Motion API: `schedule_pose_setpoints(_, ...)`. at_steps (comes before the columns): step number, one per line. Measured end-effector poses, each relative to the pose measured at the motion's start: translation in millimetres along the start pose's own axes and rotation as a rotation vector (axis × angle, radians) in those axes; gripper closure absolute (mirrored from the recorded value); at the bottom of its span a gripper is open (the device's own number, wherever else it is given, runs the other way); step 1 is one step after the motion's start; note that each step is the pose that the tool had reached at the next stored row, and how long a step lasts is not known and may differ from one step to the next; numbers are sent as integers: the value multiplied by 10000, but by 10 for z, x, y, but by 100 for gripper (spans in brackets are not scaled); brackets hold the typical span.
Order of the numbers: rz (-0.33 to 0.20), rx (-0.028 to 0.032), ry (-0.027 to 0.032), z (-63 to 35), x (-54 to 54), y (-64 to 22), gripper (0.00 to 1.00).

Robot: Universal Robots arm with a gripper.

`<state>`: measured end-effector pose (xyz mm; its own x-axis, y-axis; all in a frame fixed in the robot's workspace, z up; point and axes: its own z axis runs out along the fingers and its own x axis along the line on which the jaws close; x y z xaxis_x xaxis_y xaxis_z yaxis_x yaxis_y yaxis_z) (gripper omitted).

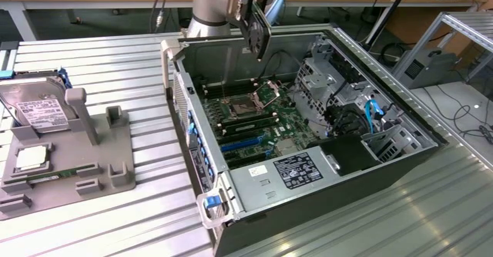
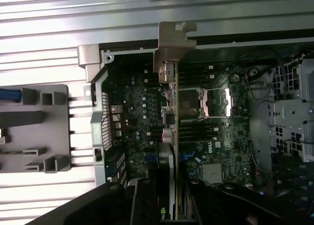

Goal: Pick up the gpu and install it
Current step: 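Pick up the gpu and move the gpu toward the slot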

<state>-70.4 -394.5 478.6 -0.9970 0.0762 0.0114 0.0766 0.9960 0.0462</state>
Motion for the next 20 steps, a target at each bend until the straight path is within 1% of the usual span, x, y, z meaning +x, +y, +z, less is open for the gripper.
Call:
schedule_pose_setpoints(3,0,9,-1,10,-16,-3,73)
schedule_pose_setpoints(7,0,28,-2,25,-63,-3,73)
schedule_pose_setpoints(12,0,73,-6,52,-213,7,73)
schedule_pose_setpoints(14,0,81,-6,57,-237,8,73)
schedule_pose_setpoints(16,1,98,-7,64,-282,11,73)
schedule_pose_setpoints(20,0,128,-9,78,-335,9,73)
